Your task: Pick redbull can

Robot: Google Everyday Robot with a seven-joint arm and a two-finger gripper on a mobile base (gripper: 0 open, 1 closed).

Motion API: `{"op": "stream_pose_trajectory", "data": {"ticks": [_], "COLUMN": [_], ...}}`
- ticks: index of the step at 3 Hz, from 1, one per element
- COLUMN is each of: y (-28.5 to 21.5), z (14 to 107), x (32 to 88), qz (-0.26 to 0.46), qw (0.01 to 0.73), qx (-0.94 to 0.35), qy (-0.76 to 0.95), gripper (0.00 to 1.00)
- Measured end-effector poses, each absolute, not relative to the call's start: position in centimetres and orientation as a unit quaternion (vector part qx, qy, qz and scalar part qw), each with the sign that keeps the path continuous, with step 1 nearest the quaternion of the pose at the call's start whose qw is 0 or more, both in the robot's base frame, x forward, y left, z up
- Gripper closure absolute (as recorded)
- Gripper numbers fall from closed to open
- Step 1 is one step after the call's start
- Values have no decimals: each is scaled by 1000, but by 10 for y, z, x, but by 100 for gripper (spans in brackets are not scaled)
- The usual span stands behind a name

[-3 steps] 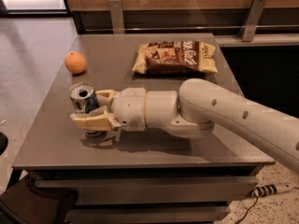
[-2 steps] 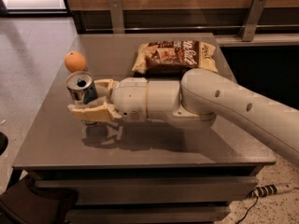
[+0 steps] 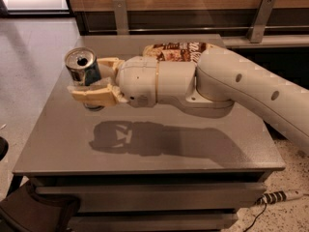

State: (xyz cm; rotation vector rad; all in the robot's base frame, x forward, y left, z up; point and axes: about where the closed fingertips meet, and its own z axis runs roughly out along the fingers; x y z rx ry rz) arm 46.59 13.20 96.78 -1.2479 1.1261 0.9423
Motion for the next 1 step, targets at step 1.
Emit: {"op": "stream_pose_trajectory", "data": {"ticks": [1], "y": [130], "z": [984], "x": [461], "qz": [377], "qw": [576], "qx": [-549], "qy": [475], "gripper": [100]}}
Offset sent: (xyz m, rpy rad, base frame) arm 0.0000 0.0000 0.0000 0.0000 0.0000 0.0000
